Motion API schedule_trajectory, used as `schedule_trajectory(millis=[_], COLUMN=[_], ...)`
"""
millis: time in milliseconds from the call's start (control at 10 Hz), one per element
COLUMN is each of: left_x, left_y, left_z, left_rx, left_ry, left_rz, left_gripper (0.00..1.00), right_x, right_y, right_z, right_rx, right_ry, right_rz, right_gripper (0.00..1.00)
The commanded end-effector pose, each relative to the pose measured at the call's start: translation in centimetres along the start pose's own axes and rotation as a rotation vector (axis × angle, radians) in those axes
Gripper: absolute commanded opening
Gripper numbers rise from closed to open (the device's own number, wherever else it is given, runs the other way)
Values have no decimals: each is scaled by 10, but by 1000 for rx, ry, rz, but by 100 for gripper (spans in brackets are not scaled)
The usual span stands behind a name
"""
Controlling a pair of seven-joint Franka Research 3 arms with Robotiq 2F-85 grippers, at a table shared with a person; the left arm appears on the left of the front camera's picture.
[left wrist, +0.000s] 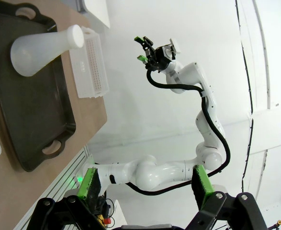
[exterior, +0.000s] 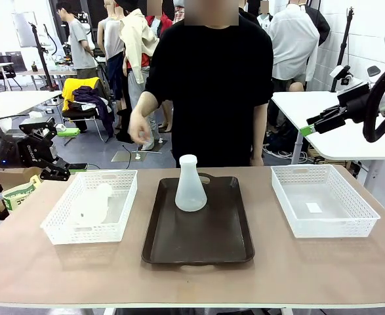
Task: Prepare the laboratory tools.
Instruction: Pick up the Big flask that the person points to.
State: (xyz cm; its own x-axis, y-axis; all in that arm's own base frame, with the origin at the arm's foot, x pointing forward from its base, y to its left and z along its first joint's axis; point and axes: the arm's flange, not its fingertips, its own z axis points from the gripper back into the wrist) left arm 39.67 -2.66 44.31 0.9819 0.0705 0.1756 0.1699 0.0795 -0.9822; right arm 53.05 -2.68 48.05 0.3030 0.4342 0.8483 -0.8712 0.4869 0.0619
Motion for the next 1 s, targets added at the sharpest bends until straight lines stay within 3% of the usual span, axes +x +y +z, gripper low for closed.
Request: schedule_trajectory(millis=[0,900], left_x=[-1,-1], left_y=[0,0], left_z=[1,1], left_rx=[-3,-3], left_ry=[-4,-4], left_rz=[-13,-13], left_gripper=[100,100], right_x=[1,1], right_y=[1,1], right_z=[2,2], right_rx=[-6,-6], right_ry=[15,15], right_rz=[-7,-7], right_gripper=[100,100])
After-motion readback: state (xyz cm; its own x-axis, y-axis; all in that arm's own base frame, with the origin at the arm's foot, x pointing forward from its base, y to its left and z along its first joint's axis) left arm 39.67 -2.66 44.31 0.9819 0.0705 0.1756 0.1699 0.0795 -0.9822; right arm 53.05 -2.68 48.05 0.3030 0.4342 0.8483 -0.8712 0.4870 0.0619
